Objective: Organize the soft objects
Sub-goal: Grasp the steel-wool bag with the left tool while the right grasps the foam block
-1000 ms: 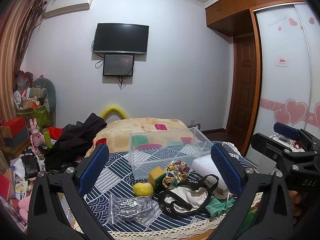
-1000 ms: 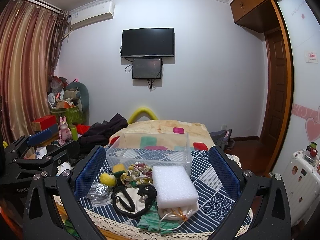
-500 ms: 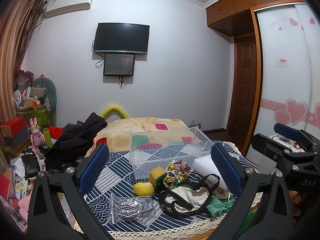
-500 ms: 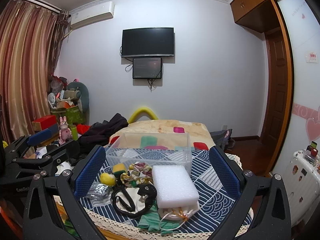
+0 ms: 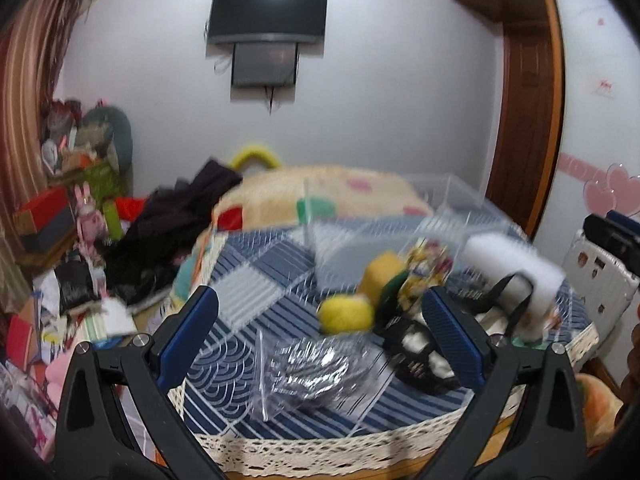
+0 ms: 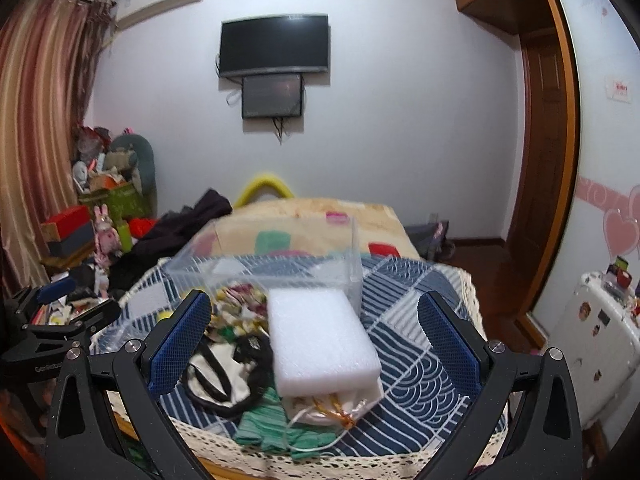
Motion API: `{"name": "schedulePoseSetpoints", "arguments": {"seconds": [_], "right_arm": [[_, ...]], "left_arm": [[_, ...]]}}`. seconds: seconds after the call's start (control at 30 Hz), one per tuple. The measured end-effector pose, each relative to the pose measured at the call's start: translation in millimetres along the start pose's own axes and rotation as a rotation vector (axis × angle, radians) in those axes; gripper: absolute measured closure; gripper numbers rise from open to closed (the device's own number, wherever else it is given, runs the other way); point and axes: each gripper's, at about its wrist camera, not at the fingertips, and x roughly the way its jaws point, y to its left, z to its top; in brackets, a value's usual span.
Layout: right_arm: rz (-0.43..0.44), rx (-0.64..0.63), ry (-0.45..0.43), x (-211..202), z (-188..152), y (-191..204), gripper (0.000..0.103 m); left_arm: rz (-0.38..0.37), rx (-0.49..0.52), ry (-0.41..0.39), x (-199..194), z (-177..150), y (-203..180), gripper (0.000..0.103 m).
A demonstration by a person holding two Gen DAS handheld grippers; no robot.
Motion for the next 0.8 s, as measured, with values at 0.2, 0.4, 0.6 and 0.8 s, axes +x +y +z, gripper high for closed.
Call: {"name": "schedulePoseSetpoints", "arguments": {"seconds": [0.2,0.4,0.6,0.8], "right_arm": [[-0.016,0.010,0.092,25.1,-12.3,-7.5,0.000],[0.001,0.031,0.197,46.6,-25.0,-14.7,0.000],[0.057,0.075,0.247,54.9,-31.4,-22.0,0.000],[0.097,0.068,0.234,48.7,-31.7,-24.4,0.015]], "left_arm": [[0.010,-0.013,0.127,36.3,-22.1,16.9,0.000],[-0.026,-0.031,0.264,69.6,-42.6,18.7,0.000],[-0.062,-0.048,0.335,87.2,-57.0,15.3,0.015],[-0.113,-0.032,0.328,83.9,-57.2,10.9,0.045]]}}
